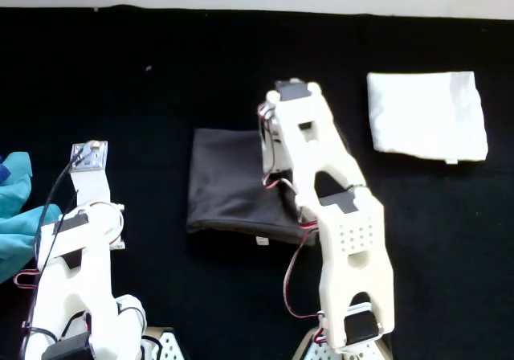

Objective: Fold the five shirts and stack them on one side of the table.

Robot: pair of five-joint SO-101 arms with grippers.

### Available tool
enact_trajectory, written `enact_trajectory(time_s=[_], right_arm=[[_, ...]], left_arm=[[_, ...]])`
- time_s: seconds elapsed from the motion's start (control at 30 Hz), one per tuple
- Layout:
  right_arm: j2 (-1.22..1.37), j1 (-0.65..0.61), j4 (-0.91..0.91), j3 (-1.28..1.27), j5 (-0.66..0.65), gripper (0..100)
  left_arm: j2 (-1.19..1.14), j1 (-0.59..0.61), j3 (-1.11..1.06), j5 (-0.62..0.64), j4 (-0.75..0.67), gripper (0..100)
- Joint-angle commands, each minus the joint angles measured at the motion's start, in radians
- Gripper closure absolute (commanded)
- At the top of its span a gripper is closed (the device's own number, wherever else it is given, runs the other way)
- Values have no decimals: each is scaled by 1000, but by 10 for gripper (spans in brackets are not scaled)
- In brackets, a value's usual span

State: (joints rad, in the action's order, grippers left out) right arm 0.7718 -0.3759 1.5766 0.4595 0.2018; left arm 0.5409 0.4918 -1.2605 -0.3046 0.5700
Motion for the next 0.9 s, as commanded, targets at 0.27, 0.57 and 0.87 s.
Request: enact_trajectory(time_s=[0.27,0.57,0.87], right_arm=[[-153,179,173,285,-181,992],[-311,400,185,354,-525,992],[-312,561,87,516,-723,992]], left_arm=[[1,-5,-2,11,-28,991],[1,-5,-2,11,-28,991],[1,-5,-2,11,-28,991]])
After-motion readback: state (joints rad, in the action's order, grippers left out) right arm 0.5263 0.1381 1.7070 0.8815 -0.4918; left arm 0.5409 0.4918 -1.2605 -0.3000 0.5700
